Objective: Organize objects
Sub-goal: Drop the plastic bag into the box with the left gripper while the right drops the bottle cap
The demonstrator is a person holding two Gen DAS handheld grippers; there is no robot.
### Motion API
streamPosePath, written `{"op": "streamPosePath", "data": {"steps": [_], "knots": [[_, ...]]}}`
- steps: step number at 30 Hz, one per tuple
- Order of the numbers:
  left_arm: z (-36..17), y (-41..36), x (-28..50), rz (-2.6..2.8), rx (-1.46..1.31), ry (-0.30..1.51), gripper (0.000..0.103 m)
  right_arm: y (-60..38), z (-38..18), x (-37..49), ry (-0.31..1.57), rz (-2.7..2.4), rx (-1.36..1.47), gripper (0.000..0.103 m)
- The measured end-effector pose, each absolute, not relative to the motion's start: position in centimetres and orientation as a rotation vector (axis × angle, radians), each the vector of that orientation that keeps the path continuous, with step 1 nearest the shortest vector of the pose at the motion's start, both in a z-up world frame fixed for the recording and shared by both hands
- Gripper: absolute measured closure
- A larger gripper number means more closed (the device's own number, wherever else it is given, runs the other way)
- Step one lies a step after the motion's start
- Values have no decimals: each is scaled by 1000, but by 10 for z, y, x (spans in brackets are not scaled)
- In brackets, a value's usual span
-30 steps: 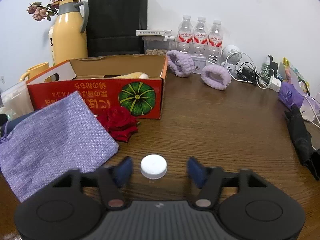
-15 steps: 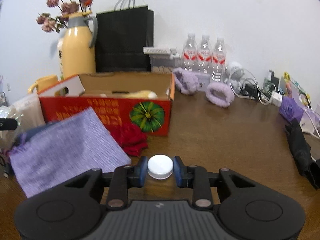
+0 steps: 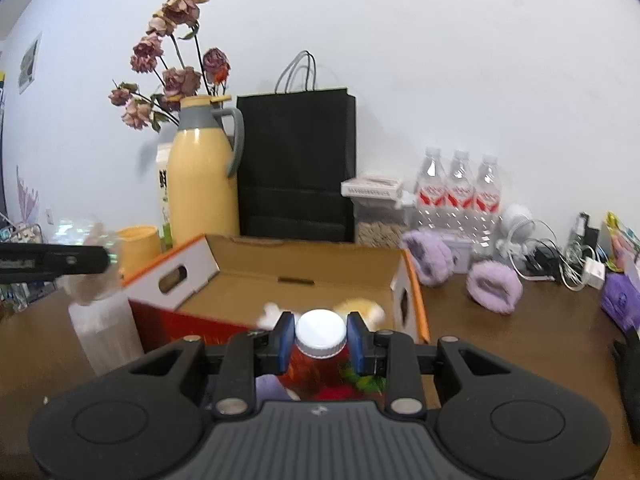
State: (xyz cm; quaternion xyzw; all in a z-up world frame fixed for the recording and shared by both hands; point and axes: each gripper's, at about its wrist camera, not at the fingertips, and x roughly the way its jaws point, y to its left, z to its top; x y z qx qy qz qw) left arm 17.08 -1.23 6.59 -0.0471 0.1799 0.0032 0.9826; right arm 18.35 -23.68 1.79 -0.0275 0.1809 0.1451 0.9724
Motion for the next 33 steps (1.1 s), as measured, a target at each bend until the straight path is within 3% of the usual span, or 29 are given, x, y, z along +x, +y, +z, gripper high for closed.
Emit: {"op": "streamPosePath", "data": {"steps": [15,28,31,32,33], "knots": [[66,-16,275,24,-120,442,57,-197,35,276,333,309,-75,76],[48,-17,318,22,-109,534,57,-192,-2,321,455,310,-96,76],[48,-18,317,25,-105,534,51,-191,-6,322,474,309,-105,76],[48,-18,317,30,-102,533,44,-191,-7,322,481,308,-107,75],[48,-18,317,31,-99,534,27,-191,-7,322,483,305,-107,74]]}}
